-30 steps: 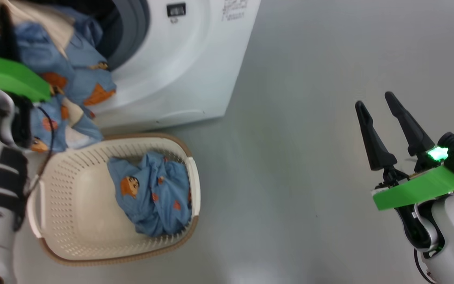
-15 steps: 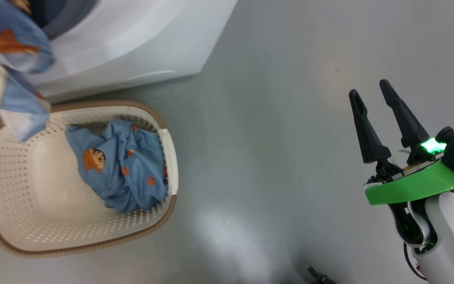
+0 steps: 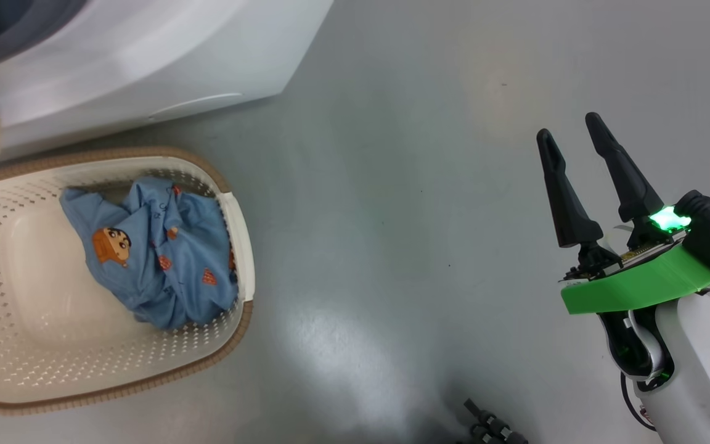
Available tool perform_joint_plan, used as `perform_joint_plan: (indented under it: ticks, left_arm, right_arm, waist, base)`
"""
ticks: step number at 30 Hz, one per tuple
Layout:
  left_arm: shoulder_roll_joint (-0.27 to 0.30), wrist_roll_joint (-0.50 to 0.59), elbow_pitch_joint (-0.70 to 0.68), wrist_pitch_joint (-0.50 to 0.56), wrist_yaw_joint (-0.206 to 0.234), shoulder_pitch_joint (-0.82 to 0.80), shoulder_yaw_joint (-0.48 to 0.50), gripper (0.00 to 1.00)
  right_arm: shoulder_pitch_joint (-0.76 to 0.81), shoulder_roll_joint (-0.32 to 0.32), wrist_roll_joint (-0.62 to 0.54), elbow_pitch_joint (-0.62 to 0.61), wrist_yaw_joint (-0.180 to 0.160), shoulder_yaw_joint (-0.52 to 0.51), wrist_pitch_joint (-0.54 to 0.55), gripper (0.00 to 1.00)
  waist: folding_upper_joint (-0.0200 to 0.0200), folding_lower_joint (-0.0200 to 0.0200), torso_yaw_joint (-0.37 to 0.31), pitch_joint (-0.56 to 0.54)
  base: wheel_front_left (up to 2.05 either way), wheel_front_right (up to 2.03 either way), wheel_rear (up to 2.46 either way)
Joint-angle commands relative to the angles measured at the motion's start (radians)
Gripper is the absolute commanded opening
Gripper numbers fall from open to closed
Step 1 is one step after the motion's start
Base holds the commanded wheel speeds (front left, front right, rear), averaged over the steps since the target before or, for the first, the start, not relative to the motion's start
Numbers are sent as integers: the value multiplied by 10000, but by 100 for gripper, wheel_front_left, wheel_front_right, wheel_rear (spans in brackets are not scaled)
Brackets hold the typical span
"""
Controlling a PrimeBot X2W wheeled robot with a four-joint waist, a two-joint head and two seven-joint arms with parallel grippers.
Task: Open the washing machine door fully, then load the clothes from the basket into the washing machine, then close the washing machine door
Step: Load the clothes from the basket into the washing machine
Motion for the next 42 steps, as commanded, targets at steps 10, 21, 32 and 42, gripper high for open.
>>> perform_joint_plan:
  ticks: [10,21,32,42]
  left_arm:
    - [-155,349,2462,980,-101,-117,-725,100]
    - [-545,199,3264,209,-397,633,-923,100]
    - [-815,367,1260,-24,-357,2788,-783,100]
    - [-1053,721,-771,-27,-208,5474,-398,100]
  right_arm:
    - [121,-211,-29,-8,44,122,-80,100]
    - [220,-467,49,133,44,186,-80,100]
    - [479,-664,194,317,44,126,-80,100]
    - [988,-875,319,586,44,147,-80,100]
  waist:
    - [0,0,173,-600]
    - [0,0,467,-1616]
    - [0,0,927,-2964]
    - [0,0,1407,-4500]
  base:
    - [0,0,0]
    - [0,0,0]
    - [0,0,0]
    - [0,0,0]
